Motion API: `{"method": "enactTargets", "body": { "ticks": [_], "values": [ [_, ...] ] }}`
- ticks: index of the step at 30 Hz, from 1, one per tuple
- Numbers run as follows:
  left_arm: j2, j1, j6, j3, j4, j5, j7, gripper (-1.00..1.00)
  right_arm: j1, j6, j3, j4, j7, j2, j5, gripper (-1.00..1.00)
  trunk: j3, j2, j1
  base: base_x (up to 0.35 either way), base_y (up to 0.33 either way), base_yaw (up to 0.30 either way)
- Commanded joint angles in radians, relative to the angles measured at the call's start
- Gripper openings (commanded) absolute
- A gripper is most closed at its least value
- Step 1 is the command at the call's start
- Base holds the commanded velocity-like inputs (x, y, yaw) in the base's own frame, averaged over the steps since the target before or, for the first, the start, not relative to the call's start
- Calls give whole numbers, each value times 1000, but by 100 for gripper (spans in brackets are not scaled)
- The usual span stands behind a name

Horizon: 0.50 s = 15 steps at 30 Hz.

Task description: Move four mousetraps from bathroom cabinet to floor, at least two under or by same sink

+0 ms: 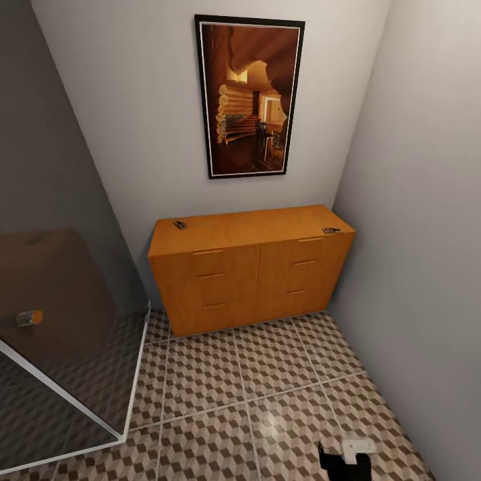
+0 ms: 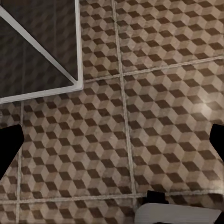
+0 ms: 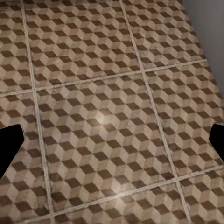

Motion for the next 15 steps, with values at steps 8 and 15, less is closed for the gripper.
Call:
{"method": "enactTargets", "body": {
  "ticks": [8, 15],
  "values": [
    [6, 44, -5, -9, -5, 6, 3, 100, 29, -3, 9, 1, -1, 7, -10, 100, -2, -2, 1, 0, 0, 0],
    [6, 78, -5, -9, -7, 6, 3, 100, 31, -3, 9, 1, -1, 10, -11, 100, -2, -2, 1, 0, 0, 0]
  ]
}}
